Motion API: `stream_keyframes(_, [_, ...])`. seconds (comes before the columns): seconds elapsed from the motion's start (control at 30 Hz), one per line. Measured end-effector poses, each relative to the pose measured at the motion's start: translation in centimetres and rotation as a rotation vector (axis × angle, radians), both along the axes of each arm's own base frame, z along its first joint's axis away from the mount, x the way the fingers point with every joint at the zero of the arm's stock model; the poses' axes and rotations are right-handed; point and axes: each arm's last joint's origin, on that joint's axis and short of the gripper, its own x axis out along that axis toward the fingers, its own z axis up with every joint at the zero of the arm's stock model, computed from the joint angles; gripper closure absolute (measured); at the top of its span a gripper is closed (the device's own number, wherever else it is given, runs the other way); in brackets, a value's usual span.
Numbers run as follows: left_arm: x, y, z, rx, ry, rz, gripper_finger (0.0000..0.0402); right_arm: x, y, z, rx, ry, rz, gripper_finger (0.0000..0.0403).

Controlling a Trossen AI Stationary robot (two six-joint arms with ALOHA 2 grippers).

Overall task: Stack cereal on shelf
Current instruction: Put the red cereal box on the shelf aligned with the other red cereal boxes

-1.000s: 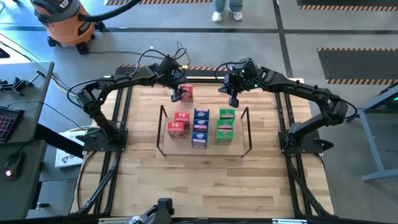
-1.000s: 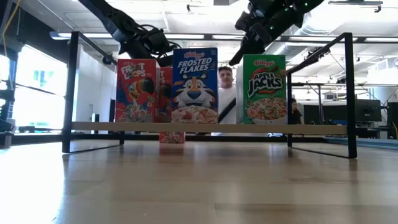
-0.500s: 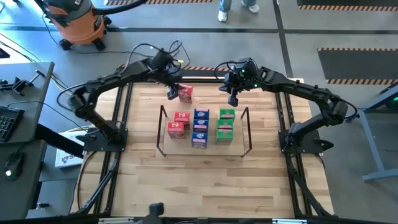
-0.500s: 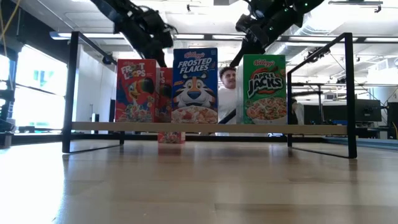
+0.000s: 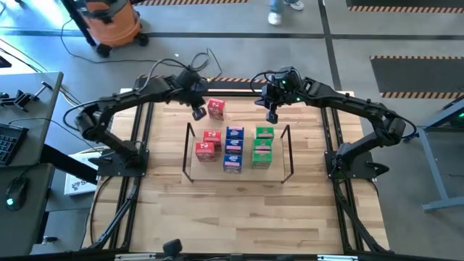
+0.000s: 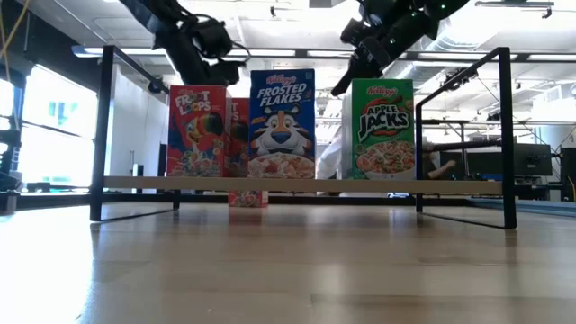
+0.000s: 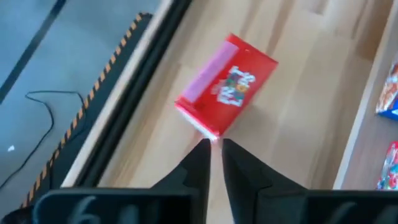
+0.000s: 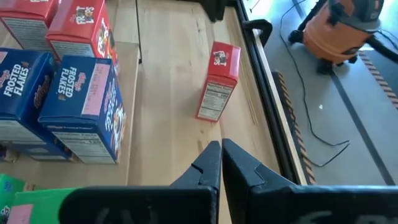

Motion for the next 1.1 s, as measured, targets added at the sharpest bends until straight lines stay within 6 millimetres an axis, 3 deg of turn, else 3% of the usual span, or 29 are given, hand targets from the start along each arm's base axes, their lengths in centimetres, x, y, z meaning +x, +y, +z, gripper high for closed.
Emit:
stream_keyframes(0.17, [1.1, -0.1, -1.3, -0.012, 0.034, -0.042, 0.0314, -0.1, 0.1, -0.1, 0.025, 0.009, -0.011, 0.0403])
stream_keyframes(0.33, [1.5, -0.2, -0.9, 0.01, -0.009, -0.039, 0.0244, -0.1, 0.1, -0.2, 0.029, 0.013, -0.012, 0.0403])
stream_keyframes(0.47, [1.8, -0.1, -0.2, 0.086, -0.047, -0.143, 0.0197, -0.1, 0.1, -0.2, 0.03, 0.011, -0.004, 0.0403])
stream_keyframes(0.6, [2.6, 0.5, -0.8, 0.113, -0.058, -0.219, 0.0162, -0.1, 0.2, -0.1, 0.043, 0.003, 0.017, 0.0403])
stream_keyframes(0.77, [3.8, 1.5, -1.2, 0.167, -0.011, -0.315, 0.014, -0.1, 0.2, -0.1, 0.043, 0.004, 0.018, 0.0403])
stream_keyframes(1.1, [6.1, 3.5, -2.6, 0.147, 0.08, -0.405, 0.0138, -0.1, 0.2, -0.3, 0.051, 0.016, 0.019, 0.0403])
